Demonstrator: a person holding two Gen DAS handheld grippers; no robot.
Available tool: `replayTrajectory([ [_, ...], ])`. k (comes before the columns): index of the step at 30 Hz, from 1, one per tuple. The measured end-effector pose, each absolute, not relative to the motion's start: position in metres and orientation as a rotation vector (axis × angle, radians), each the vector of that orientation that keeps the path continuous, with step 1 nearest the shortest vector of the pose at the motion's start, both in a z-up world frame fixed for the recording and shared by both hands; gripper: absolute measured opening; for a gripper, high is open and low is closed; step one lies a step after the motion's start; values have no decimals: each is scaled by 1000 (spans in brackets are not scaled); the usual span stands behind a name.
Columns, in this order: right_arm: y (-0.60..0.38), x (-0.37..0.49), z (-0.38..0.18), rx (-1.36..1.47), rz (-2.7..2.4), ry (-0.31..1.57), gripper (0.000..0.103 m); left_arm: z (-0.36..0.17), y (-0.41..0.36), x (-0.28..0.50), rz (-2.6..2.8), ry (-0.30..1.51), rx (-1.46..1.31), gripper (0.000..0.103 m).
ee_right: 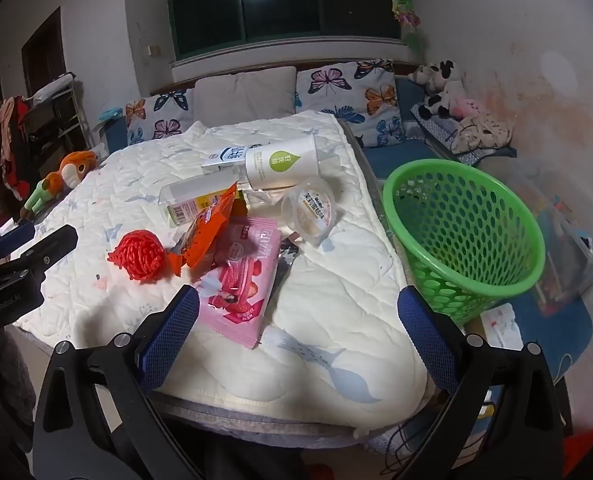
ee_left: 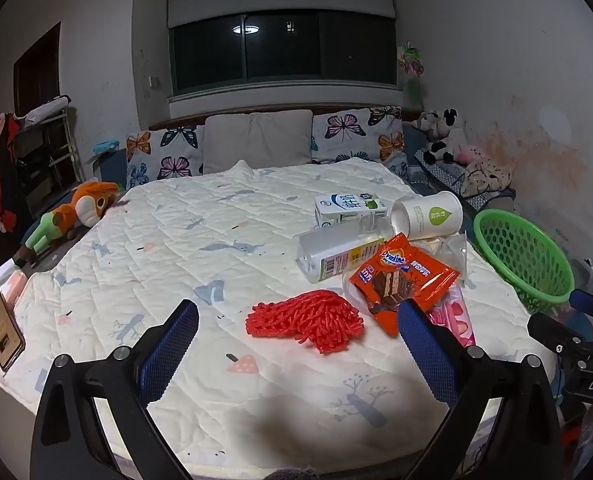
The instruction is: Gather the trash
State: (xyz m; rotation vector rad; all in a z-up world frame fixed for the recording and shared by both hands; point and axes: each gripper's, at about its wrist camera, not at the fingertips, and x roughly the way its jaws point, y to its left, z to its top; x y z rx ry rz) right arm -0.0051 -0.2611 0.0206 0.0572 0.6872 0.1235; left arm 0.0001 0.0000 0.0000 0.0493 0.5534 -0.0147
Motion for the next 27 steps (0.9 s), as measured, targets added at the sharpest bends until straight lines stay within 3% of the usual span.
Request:
replayTrajectory([
  [27,-259,-3,20,53,124,693,98,-7,6,1,-16,566,46,96],
])
